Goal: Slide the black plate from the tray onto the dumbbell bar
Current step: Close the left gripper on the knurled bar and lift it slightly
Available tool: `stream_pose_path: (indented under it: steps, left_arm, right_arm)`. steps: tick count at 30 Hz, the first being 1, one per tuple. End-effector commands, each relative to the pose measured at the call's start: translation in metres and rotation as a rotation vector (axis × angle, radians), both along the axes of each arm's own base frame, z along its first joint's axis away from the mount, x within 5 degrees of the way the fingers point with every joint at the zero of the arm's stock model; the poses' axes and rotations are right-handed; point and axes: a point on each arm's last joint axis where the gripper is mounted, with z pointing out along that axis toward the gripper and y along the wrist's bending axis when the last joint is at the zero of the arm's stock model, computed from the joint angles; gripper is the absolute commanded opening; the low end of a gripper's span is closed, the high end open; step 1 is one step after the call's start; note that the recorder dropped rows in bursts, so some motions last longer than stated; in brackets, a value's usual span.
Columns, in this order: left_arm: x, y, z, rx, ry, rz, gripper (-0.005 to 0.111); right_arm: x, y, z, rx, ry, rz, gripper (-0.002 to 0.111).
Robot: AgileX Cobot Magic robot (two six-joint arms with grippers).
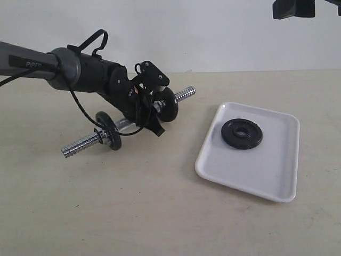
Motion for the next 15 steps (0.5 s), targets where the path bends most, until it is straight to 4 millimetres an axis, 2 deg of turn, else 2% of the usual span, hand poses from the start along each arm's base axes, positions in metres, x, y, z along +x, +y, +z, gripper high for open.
stream_pose_path:
  steps: [1, 15]
  left_arm:
    - [-0.003, -0.002, -0.015, -0.011, 0.058, 0.009, 0.004]
    - [-0.008, -0.002, -0.042, -0.007, 0.142, 0.006, 0.004]
  right_arm:
    - [0.0, 0.0, 0.0, -0.004, -0.002, 0.002, 0.104]
    - [0.0, 0.0, 0.0, -0.003, 0.002, 0.003, 0.104]
